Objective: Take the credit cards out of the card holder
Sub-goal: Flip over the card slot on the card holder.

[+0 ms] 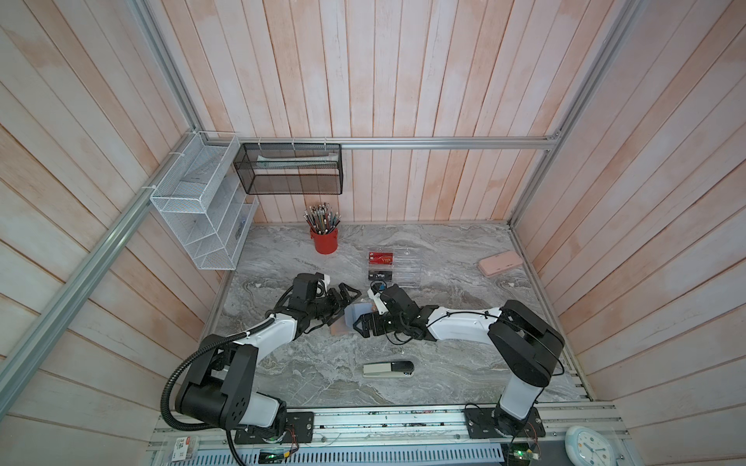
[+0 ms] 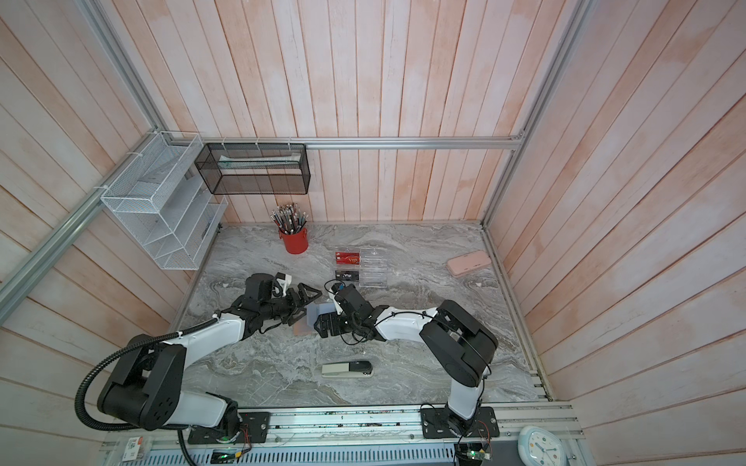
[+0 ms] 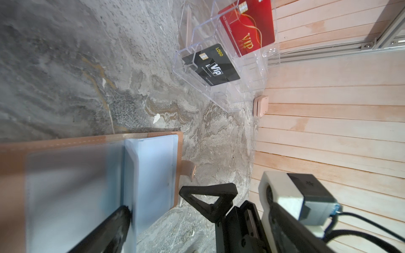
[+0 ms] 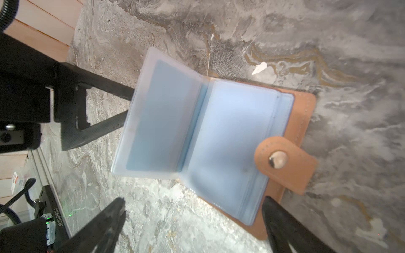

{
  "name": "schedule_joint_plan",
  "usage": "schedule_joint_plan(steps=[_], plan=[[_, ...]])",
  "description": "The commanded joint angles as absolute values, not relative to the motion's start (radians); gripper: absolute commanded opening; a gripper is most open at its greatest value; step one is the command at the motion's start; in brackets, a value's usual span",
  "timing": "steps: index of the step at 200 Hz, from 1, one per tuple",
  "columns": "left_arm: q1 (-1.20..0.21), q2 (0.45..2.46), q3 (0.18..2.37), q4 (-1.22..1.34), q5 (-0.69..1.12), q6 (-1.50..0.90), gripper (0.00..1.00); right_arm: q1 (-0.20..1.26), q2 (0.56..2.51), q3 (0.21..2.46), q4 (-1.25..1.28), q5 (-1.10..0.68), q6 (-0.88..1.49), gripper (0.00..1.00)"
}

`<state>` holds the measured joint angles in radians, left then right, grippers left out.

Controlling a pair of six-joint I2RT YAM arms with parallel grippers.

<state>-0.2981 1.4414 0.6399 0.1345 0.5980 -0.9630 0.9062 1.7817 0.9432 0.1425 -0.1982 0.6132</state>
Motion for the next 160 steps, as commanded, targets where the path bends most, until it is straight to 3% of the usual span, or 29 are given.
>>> schedule_joint_plan(steps=[1, 56, 160], plan=[[-0.305, 1.434, 0.657, 0.183, 0.601, -0.994, 1.0, 0.9, 1.75, 0.931, 0.17, -0.168, 0.661, 0.98], [-0.313, 1.442, 0.64, 0.222, 0.602, -1.024, 1.0, 0.905, 1.78, 0.938, 0.221, -0.162, 0.728, 0.96], [-0.334, 1.47, 0.64, 0.261, 0.603, -1.044, 1.0, 0.909, 1.814, 0.94, 0.257, -0.21, 0.747, 0.8]])
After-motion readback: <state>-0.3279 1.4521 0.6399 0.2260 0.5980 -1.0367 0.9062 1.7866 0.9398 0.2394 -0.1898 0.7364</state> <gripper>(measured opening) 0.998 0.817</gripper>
